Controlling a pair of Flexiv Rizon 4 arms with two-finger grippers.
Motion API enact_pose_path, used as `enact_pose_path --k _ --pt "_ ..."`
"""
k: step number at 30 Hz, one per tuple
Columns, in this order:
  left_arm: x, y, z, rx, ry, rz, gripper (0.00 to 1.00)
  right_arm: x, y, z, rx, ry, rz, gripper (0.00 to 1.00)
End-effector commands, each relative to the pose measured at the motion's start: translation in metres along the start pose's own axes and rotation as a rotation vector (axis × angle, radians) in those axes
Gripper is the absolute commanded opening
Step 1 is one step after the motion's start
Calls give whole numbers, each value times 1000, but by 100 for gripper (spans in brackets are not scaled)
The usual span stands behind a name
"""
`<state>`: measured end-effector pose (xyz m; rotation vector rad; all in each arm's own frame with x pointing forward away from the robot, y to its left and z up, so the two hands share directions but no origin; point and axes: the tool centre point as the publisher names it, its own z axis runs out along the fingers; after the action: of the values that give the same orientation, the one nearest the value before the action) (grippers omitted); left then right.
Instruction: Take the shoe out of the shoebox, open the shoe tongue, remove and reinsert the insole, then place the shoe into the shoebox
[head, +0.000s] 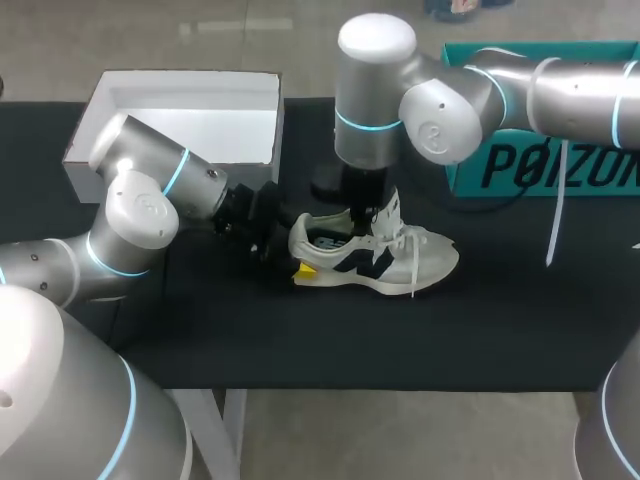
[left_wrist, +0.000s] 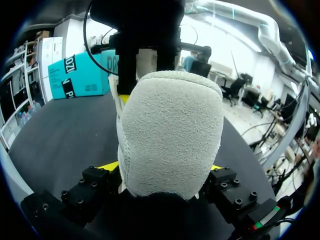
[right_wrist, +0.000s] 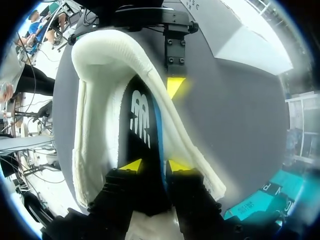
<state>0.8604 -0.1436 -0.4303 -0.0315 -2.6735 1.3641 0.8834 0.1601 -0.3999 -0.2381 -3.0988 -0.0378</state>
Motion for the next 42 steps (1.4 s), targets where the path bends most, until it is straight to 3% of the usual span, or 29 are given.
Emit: enact_pose_path --k 1,13,14,15,22,35,42 --pt "1 2 1 -1 1 2 0 -1 4 14 2 21 -10 33" --pt "1 2 1 -1 1 2 0 17 11 28 1 101 -64 35" --pt "1 2 1 -1 1 2 0 18 11 30 0 104 -67 29" --pt "1 2 1 -1 1 2 0 19 11 32 5 110 -67 0" --pt "1 2 1 -1 1 2 0 22 3 24 -12 107 -40 0" --pt "1 2 1 -1 1 2 0 29 -8 -38 -88 -10 -37 0" --pt "1 2 1 -1 1 2 0 25 -17 -50 -127 -52 -16 0"
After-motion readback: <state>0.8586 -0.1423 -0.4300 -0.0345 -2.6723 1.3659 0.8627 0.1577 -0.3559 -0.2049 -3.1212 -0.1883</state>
